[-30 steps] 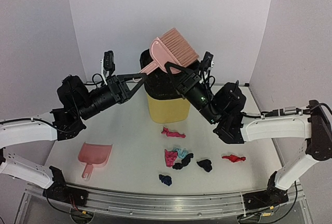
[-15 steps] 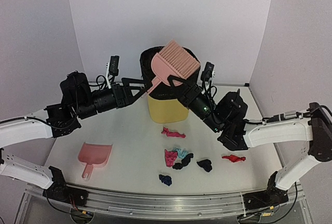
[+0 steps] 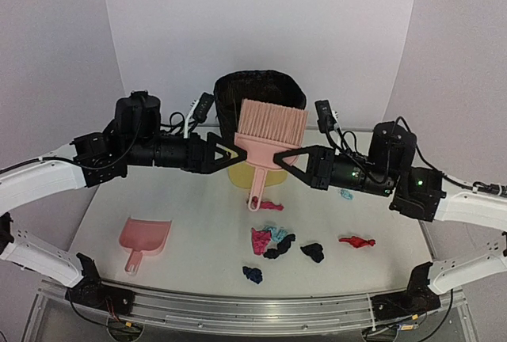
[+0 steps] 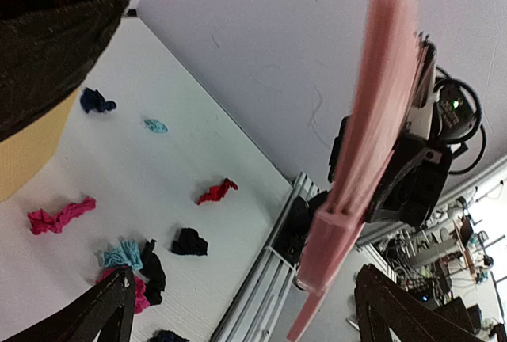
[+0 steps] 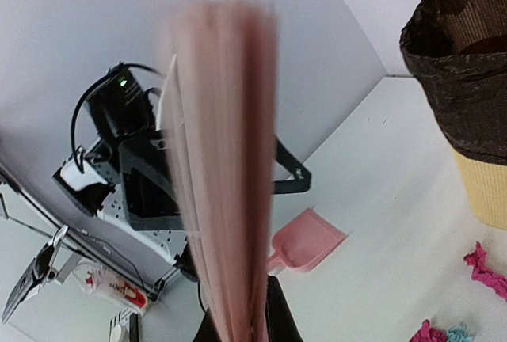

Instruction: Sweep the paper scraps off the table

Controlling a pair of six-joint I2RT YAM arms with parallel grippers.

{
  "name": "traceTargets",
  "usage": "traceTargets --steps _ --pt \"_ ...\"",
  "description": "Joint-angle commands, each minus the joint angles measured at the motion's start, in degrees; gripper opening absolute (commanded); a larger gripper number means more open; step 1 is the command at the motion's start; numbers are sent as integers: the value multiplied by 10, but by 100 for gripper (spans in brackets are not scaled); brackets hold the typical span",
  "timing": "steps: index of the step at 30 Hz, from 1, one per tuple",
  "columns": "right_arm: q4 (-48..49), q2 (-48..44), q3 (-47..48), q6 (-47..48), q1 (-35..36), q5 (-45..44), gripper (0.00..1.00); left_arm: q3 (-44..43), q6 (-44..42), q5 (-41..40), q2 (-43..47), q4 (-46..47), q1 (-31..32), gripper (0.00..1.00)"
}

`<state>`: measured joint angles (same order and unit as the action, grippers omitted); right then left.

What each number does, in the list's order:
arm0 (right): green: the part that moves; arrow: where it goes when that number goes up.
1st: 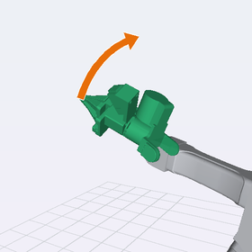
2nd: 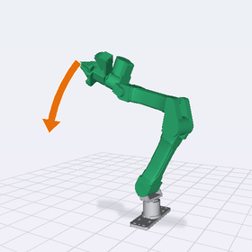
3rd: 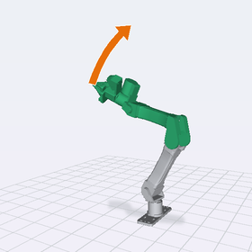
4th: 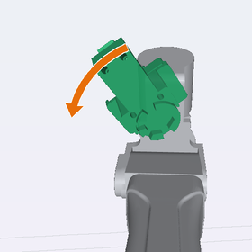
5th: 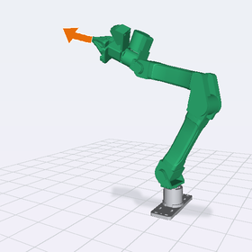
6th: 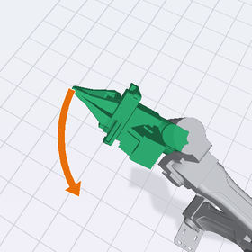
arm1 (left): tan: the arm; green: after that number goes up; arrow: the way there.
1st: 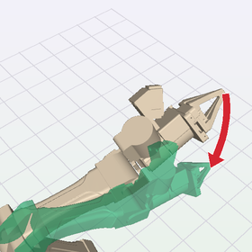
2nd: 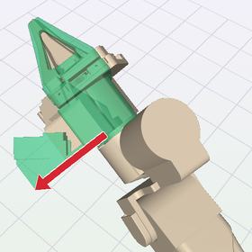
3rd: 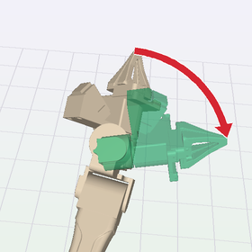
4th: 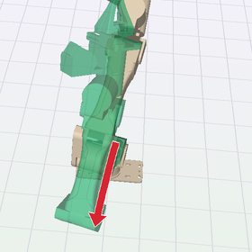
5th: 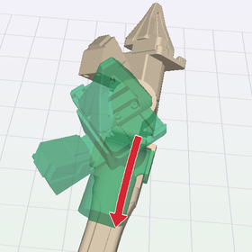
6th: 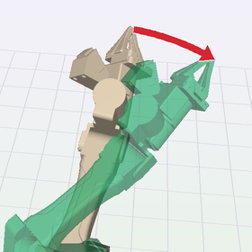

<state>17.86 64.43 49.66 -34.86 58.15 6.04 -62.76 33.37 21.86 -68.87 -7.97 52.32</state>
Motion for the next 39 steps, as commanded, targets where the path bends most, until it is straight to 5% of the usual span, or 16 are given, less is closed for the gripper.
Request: traceTargets --steps 1,7,15,27,31,35,37,39 --pt "-215 -21 77 44 -2 113 0 -9 -13 179 -25 69 -12 94" --pt "-242 -25 101 47 -2 157 0 -9 12 252 -51 118 -14 85" --pt "-280 -11 133 71 -2 145 0 6 38 286 -51 154 -14 52" --pt "-279 8 165 83 -2 154 0 23 41 308 -47 164 -14 50" --pt "-279 15 171 80 -2 159 0 25 46 313 -49 173 -14 31" --pt "-281 15 170 80 -2 148 0 41 62 300 -42 202 -14 1" --pt "-281 12 167 79 -2 135 9 47 65 275 -35 214 -14 0" --pt "-281 8 161 79 -3 114 34 58 76 244 -22 245 -14 0"
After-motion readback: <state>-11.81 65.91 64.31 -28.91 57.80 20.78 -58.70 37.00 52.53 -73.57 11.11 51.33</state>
